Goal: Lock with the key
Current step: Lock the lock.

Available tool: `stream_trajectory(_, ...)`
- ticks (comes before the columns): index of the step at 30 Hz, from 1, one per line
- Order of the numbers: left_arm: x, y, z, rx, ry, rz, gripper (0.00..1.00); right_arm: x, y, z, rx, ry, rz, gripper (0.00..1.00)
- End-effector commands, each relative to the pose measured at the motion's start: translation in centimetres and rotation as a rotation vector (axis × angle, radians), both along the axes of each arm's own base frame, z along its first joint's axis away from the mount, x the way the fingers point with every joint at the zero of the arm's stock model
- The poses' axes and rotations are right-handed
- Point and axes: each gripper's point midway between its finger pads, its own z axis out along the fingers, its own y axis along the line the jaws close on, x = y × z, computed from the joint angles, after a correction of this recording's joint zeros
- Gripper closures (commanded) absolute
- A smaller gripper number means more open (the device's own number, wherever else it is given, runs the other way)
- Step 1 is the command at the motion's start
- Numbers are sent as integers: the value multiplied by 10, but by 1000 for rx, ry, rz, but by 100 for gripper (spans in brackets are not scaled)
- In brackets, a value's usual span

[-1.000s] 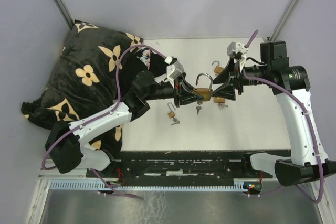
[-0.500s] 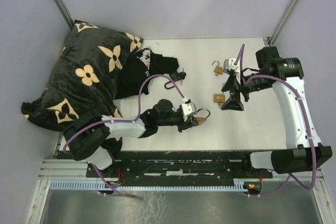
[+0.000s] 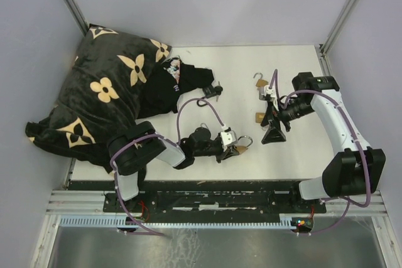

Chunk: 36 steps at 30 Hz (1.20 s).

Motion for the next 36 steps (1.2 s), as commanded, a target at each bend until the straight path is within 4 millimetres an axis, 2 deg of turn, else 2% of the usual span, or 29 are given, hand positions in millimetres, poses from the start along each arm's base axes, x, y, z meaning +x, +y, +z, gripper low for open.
stream_trajectory(1, 8, -16, 35, -159, -111, -2, 97, 18, -2, -6, 1, -161, 59, 10)
stream_trajectory(4, 8, -14, 25, -147, -118, 0, 97, 20, -2, -16, 6, -163, 112, 9)
stream_trajectory(9, 7, -11, 16, -119, -152, 2, 97, 11, 1, -24, 60, -146, 225, 9)
stream_trajectory(13, 6, -10, 3, -82, -163, -17, 97, 26, 8, -24, 53, -153, 190, 12)
stream_trajectory(17, 6, -9, -4, -63, -162, -21, 97, 38, 23, -33, -35, -167, 138, 15)
stream_trajectory(21, 4, -9, -5, -64, -153, -27, 97, 37, 35, -43, -73, -212, 102, 16)
stream_trajectory(24, 2, -9, -8, -50, -130, -37, 97, 34, 32, -50, -102, -196, 83, 24)
stream_trajectory(32, 3, -10, -8, -48, -123, -36, 97, 28, 39, -63, -112, -184, 71, 34)
stream_trajectory(36, 3, -9, -8, -49, -119, -34, 97, 24, 39, -70, -125, -175, 85, 45)
